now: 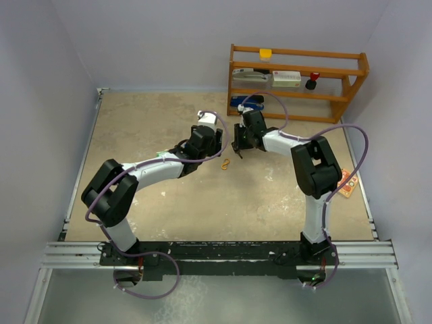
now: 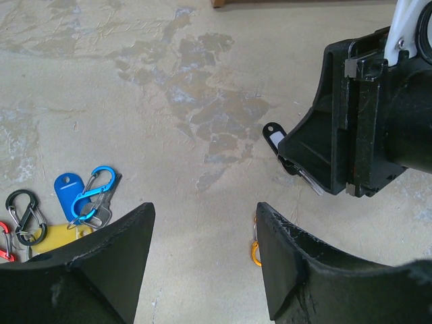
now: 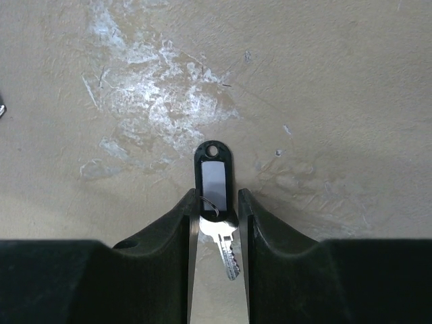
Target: Put the keys on the keyring
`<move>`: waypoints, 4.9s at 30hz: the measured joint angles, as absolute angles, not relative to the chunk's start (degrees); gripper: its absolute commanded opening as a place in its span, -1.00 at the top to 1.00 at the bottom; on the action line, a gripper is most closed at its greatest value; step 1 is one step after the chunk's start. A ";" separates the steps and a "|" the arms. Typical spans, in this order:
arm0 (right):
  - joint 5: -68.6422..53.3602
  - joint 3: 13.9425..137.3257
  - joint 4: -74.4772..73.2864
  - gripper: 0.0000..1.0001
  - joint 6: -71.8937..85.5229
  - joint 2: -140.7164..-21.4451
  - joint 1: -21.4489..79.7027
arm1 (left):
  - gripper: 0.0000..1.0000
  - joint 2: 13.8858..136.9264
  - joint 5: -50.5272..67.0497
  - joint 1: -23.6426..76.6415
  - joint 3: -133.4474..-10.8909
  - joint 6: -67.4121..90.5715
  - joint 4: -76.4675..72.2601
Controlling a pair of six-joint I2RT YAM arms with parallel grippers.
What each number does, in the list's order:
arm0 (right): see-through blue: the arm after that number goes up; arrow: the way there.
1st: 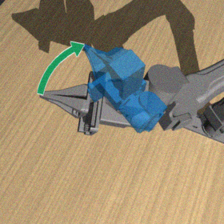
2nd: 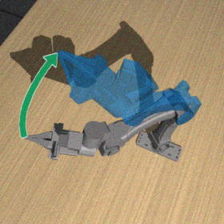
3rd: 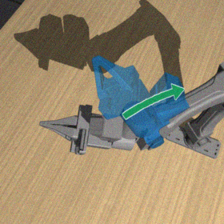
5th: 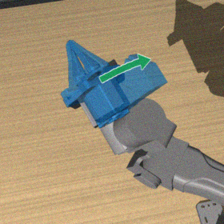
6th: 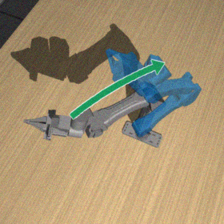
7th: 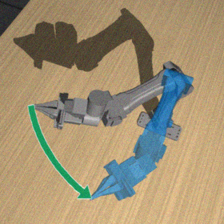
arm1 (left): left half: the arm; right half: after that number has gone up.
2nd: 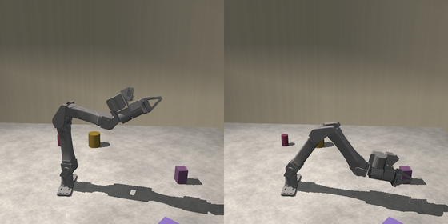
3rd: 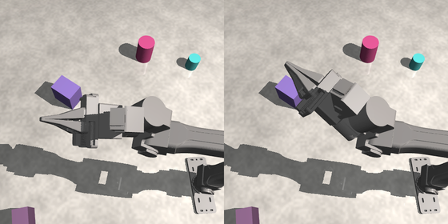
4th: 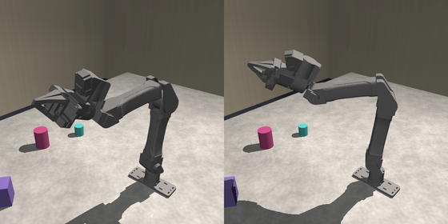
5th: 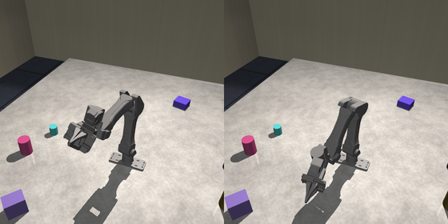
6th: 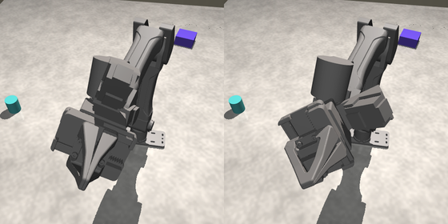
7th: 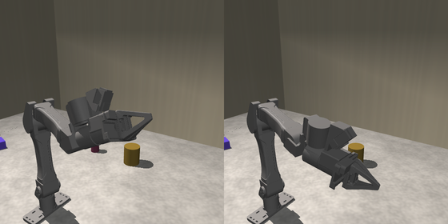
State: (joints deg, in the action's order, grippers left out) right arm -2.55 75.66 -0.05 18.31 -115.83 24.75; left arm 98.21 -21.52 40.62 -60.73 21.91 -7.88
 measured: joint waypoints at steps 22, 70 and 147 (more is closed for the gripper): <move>-3.07 75.07 0.19 0.42 17.39 -114.67 25.52 | -0.17 98.21 -21.54 40.62 -60.73 21.89 -7.79; -4.08 75.22 0.40 0.68 16.71 -115.90 25.50 | -0.17 98.21 -21.89 40.62 -60.73 21.89 -7.64; 6.57 59.68 1.98 1.00 16.93 -83.18 24.69 | 0.07 112.42 -18.17 46.26 -62.65 26.00 -11.62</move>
State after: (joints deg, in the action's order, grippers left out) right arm 6.57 59.68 1.98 16.93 -83.18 24.69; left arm 112.42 -18.17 46.26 -62.65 26.00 -11.62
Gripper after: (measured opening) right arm 0.005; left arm 0.487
